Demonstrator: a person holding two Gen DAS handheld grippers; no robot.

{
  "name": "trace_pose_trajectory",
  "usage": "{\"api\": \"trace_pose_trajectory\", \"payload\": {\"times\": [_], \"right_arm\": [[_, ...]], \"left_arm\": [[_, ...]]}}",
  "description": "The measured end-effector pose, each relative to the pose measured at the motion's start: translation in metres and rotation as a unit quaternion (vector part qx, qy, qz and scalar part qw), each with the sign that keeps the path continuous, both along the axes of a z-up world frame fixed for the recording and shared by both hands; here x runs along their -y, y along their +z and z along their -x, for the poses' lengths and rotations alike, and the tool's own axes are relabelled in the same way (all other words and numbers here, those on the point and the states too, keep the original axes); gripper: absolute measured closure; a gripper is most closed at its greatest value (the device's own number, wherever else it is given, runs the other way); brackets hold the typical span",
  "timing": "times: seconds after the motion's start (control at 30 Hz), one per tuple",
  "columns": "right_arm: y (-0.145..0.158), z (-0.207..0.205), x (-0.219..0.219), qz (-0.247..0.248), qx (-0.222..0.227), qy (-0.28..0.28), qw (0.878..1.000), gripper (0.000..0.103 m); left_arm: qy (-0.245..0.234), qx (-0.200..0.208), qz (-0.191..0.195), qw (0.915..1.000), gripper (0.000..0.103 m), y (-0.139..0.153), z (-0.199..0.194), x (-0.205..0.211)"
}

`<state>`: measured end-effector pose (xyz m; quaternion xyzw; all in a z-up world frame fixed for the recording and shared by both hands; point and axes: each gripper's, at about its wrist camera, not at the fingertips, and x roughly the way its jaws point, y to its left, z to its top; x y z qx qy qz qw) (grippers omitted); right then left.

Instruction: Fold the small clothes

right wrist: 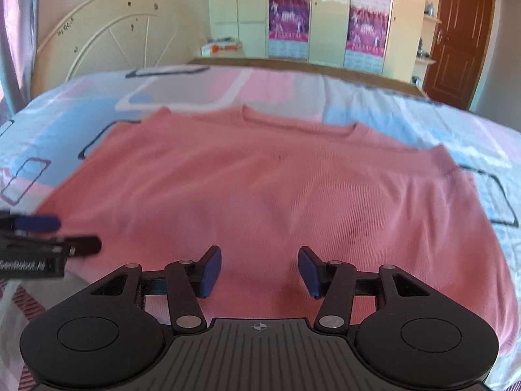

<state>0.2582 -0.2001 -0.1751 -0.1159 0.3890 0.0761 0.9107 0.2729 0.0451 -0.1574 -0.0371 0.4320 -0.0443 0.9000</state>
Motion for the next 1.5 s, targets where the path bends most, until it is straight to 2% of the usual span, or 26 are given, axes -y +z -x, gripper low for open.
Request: {"api": "trace_pose_trajectory", "payload": {"times": [0.07, 0.13, 0.27, 0.33, 0.47, 0.6, 0.67, 0.77, 0.9, 0.93, 1.03, 1.1, 1.2, 1.27, 1.33, 1.43, 1.5], "right_arm": [[-0.006, -0.002, -0.001, 0.008, -0.005, 0.0, 1.0, 0.044], [-0.017, -0.006, 0.0, 0.019, -0.037, -0.006, 0.999, 0.044], [-0.007, -0.001, 0.003, 0.003, -0.022, 0.004, 1.0, 0.043], [-0.002, 0.0, 0.002, 0.002, -0.011, 0.01, 1.0, 0.043], [0.0, 0.002, 0.003, -0.006, -0.01, 0.014, 1.0, 0.043], [0.0, 0.001, 0.004, -0.015, -0.015, 0.015, 1.0, 0.043], [0.001, 0.001, 0.003, -0.016, -0.01, 0.018, 1.0, 0.043], [0.002, 0.0, 0.0, -0.015, -0.005, 0.023, 1.0, 0.043], [-0.001, -0.007, -0.003, -0.019, -0.008, 0.021, 1.0, 0.043], [-0.001, -0.009, -0.004, -0.019, -0.007, 0.021, 1.0, 0.043], [0.0, -0.017, -0.008, -0.014, 0.002, 0.022, 1.0, 0.043], [0.001, -0.024, -0.011, -0.008, 0.008, 0.021, 1.0, 0.043], [0.004, -0.036, -0.012, -0.005, 0.019, 0.009, 1.0, 0.043], [0.005, -0.043, -0.012, -0.004, 0.032, -0.003, 0.999, 0.043], [0.003, -0.048, -0.01, 0.004, 0.041, -0.022, 0.999, 0.043], [-0.017, -0.056, -0.004, 0.037, 0.021, -0.047, 0.998, 0.043], [-0.024, -0.052, -0.01, 0.065, 0.034, -0.032, 0.997, 0.042]], "left_arm": [[0.0, -0.002, -0.003, 1.0, 0.026, -0.001, 0.004, 0.0], [0.001, -0.005, 0.001, 1.0, 0.026, 0.001, 0.009, -0.002], [0.018, -0.02, 0.027, 0.9993, 0.026, 0.007, 0.019, -0.012], [0.038, -0.042, 0.059, 0.9966, 0.028, 0.007, 0.024, -0.02], [0.08, -0.09, 0.145, 0.9821, 0.037, -0.003, 0.031, -0.036], [0.122, -0.085, 0.217, 0.9648, 0.037, -0.013, 0.033, -0.052], [0.142, -0.076, 0.249, 0.955, 0.033, -0.018, 0.031, -0.058], [0.159, -0.051, 0.282, 0.9449, 0.029, -0.024, 0.025, -0.062], [0.163, -0.009, 0.299, 0.9402, 0.029, -0.033, 0.006, -0.06], [0.164, 0.005, 0.305, 0.9381, 0.031, -0.036, 0.0, -0.06], [0.185, 0.026, 0.326, 0.9267, 0.052, -0.045, -0.011, -0.063], [0.198, 0.026, 0.34, 0.9191, 0.071, -0.051, -0.019, -0.065], [0.205, 0.022, 0.344, 0.9158, 0.089, -0.059, -0.028, -0.07], [0.205, 0.023, 0.347, 0.9149, 0.089, -0.061, -0.029, -0.073], [0.198, 0.024, 0.343, 0.9179, 0.089, -0.06, -0.028, -0.073], [0.191, 0.018, 0.345, 0.9189, 0.087, -0.061, -0.03, -0.075], [0.183, 0.017, 0.352, 0.9179, 0.079, -0.061, -0.032, -0.077]]}}
